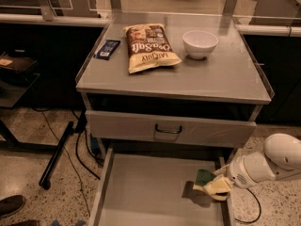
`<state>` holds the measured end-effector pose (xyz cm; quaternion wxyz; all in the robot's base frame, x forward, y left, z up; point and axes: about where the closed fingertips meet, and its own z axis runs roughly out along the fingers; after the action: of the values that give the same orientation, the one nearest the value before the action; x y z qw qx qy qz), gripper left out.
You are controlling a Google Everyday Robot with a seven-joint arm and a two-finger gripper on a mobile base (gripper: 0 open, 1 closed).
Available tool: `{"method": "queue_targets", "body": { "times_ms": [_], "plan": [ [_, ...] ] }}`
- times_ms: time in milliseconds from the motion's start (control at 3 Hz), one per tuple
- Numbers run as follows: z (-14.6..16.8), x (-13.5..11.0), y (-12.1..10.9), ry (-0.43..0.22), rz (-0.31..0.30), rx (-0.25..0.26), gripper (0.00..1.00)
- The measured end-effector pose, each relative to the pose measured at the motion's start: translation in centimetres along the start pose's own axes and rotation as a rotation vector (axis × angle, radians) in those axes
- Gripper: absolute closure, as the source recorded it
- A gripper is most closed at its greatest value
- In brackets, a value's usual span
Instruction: Pick sponge from middle drawer and place on counter
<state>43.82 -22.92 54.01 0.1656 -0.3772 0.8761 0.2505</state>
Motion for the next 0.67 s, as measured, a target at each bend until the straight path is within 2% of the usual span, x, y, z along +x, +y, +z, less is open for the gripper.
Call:
{"method": "queue_targets", "body": {
  "times_ms": [333,667],
  "plan": [
    [-1.5,-0.9,0.1,-0.018,0.01,0.045,1.0],
    [-5.4,-2.3,-0.1,-0.064,0.025,0.142,1.0]
  ]
}}
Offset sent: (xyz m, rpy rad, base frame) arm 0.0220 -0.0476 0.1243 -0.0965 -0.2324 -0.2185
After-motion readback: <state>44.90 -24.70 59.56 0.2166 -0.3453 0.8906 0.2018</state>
